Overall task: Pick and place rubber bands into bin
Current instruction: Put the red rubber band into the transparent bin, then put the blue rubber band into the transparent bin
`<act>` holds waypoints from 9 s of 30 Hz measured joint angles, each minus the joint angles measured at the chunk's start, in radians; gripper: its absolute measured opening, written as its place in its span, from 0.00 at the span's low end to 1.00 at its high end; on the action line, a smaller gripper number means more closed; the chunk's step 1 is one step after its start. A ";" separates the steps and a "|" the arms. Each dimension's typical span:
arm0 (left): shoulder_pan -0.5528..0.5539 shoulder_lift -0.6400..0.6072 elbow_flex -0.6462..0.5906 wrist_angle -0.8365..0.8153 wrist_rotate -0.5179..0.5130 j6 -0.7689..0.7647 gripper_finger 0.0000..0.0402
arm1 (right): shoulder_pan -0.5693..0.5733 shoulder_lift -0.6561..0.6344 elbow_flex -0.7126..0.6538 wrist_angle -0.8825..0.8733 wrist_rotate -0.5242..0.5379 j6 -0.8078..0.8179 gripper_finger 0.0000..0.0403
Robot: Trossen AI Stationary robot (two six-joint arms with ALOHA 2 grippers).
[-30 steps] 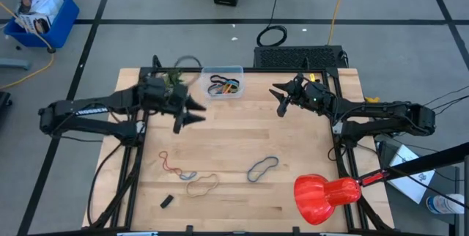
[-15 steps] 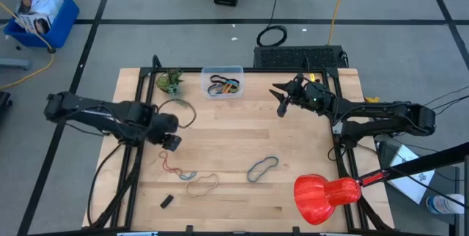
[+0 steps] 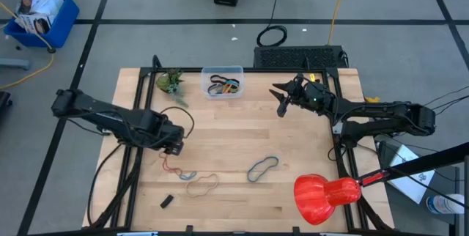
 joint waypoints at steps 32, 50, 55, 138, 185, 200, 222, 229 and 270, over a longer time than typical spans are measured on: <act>0.002 -0.003 -0.380 0.415 0.067 -0.205 0.54 | 0.000 0.000 0.000 0.000 0.000 -0.001 0.29; 0.000 -0.001 -0.383 0.434 0.069 -0.239 0.13 | 0.000 0.000 0.000 0.000 0.000 -0.009 0.29; 0.000 -0.001 -0.383 0.443 0.056 -0.228 0.03 | 0.000 0.000 0.000 0.000 0.000 -0.028 0.29; 0.794 0.665 0.603 0.669 -0.152 1.224 0.00 | 0.000 0.000 0.000 0.000 0.000 -0.026 0.29; 0.720 0.319 0.601 0.685 -0.002 1.366 0.49 | 0.002 0.000 0.000 -0.051 0.000 -0.026 0.29; 0.516 0.024 0.602 0.423 0.049 1.448 0.47 | 0.001 0.000 0.000 -0.014 0.000 -0.037 0.29; -0.070 0.136 0.224 0.186 -0.178 0.961 0.35 | 0.001 0.000 0.000 -0.025 0.000 -0.028 0.29; -0.228 0.170 0.099 0.345 -0.216 0.855 0.35 | 0.001 0.000 0.000 -0.024 0.000 -0.029 0.29; -0.388 0.528 0.090 0.506 -0.128 0.816 0.25 | 0.001 0.000 0.000 -0.046 0.000 -0.027 0.29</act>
